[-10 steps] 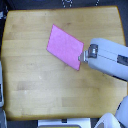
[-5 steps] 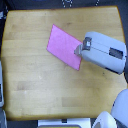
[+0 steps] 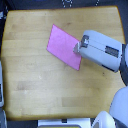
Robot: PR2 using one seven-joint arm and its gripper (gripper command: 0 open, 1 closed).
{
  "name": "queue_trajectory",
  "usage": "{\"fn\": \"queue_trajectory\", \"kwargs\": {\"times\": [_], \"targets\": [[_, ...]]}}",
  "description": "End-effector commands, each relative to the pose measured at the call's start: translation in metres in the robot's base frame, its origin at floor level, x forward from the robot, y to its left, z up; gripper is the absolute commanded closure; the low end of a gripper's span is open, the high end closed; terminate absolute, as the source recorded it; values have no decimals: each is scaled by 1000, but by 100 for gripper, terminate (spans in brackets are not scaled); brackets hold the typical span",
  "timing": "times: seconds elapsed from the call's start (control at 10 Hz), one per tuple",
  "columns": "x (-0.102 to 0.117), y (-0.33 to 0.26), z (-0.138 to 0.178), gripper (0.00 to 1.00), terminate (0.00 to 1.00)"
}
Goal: Folding a cloth
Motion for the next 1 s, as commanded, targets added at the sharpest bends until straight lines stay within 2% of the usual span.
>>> {"fn": "queue_trajectory", "kwargs": {"times": [0.0, 0.5, 0.9], "targets": [[-12, -6, -19, 100, 0], [-20, -11, -11, 100, 0], [-17, -5, -11, 100, 0]]}}
